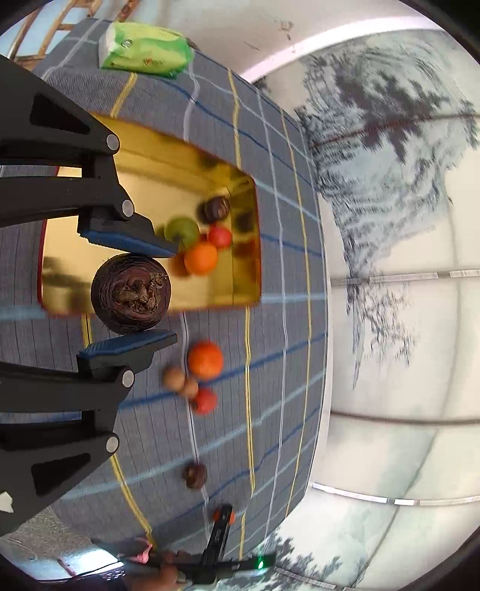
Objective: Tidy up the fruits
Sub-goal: 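Carry the dark brown fruit with the left tool into the tin and release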
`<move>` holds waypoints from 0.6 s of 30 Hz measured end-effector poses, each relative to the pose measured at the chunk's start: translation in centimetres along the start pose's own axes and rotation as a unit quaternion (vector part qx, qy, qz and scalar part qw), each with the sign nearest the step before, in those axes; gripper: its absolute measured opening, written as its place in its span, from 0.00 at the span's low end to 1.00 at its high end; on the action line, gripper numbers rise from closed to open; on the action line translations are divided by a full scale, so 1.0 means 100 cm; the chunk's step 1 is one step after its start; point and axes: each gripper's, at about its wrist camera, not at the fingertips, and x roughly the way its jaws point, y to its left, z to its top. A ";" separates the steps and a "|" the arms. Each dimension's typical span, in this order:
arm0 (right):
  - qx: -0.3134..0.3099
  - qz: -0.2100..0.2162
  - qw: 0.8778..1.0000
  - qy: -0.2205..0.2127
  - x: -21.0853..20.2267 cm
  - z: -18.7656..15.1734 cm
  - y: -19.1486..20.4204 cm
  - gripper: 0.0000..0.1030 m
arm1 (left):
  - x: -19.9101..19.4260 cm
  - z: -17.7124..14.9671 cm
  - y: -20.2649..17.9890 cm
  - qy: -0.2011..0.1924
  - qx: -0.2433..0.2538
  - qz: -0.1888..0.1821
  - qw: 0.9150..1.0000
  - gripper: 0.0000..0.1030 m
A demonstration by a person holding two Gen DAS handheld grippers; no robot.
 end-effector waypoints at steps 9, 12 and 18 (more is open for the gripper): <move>0.000 0.000 1.000 0.000 0.000 0.000 0.000 0.37 | 0.018 -0.001 0.055 -0.002 -0.021 0.045 0.999 0.35; 0.000 -0.001 1.000 0.000 0.000 0.000 0.000 0.37 | 0.027 -0.002 0.067 0.005 -0.028 0.050 0.998 0.23; -0.002 -0.003 1.000 0.001 0.001 -0.001 0.001 0.37 | 0.039 -0.002 0.078 0.011 -0.034 0.057 0.998 0.23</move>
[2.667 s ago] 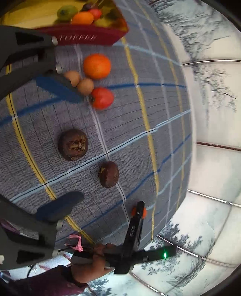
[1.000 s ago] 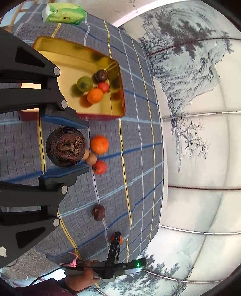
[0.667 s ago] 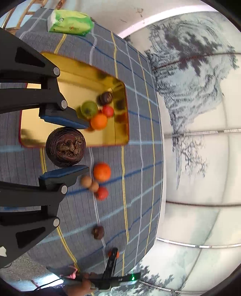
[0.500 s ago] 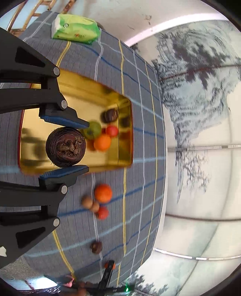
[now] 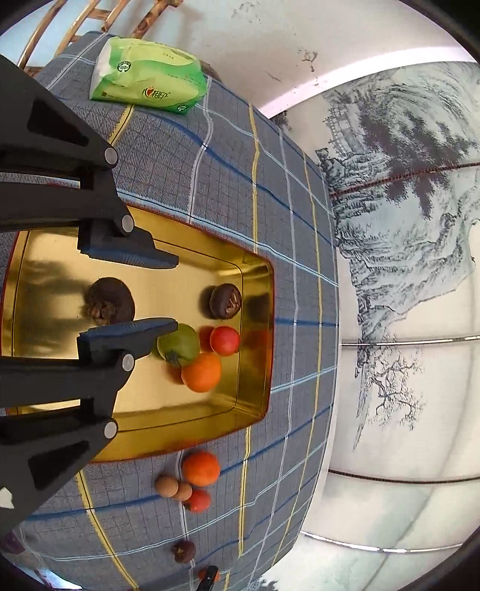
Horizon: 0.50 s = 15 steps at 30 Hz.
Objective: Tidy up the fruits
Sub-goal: 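Carry the dark brown fruit with the left tool into the tin and release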
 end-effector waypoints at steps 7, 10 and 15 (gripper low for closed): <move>-0.002 -0.003 1.000 0.000 0.001 -0.001 0.000 0.37 | -0.007 -0.004 0.000 -0.008 0.003 -0.001 1.000 0.23; -0.004 -0.004 1.000 0.001 0.002 -0.001 0.000 0.37 | -0.008 -0.006 -0.004 -0.010 0.003 -0.001 1.000 0.24; -0.007 -0.007 1.000 0.001 0.001 0.000 0.001 0.37 | -0.015 -0.009 -0.015 -0.022 0.013 0.011 1.000 0.27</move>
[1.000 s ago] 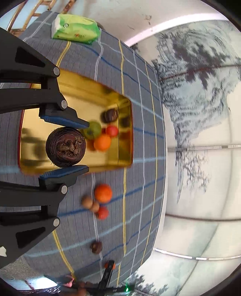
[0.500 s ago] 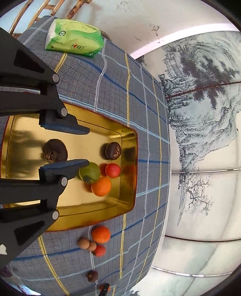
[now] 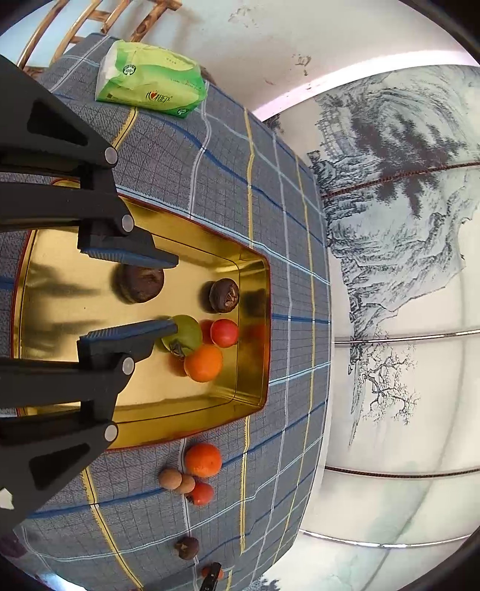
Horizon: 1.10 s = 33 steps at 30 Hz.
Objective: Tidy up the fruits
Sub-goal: 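Carry the dark brown fruit with the left tool into the tin and release, then carry the mandarin orange with the right tool into the tin and release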
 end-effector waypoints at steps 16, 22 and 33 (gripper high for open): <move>0.005 0.005 1.000 -0.006 -0.025 -0.015 0.015 0.37 | -0.026 -0.001 -0.010 -0.039 0.029 0.040 0.998 0.53; 0.011 0.050 0.998 -0.021 -0.057 -0.028 0.038 0.37 | -0.031 -0.004 -0.012 -0.047 0.038 0.046 0.997 0.60; -0.074 0.153 0.985 -0.032 -0.104 -0.028 0.154 0.37 | -0.036 -0.016 -0.001 -0.047 0.023 0.048 0.997 0.64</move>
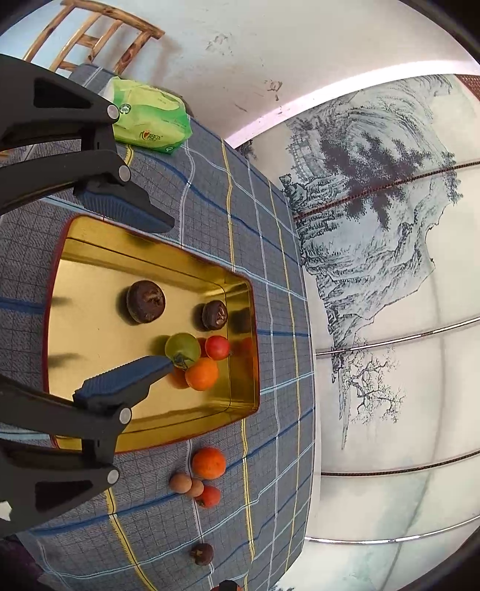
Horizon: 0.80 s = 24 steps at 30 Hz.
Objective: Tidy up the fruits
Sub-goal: 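Carry the mandarin orange with the right tool into the tin and release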
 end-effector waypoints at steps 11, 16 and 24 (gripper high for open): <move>-0.069 0.088 0.993 0.026 0.030 0.016 0.103 0.37 | 0.004 -0.016 0.036 0.011 -0.039 0.003 0.999 0.64; -0.081 0.124 0.988 0.044 0.051 0.027 0.135 0.37 | -0.004 -0.019 0.042 0.005 -0.035 0.001 0.999 0.65; -0.109 0.145 0.980 0.080 0.096 0.040 0.178 0.37 | -0.016 -0.022 0.044 -0.004 -0.026 -0.010 1.000 0.73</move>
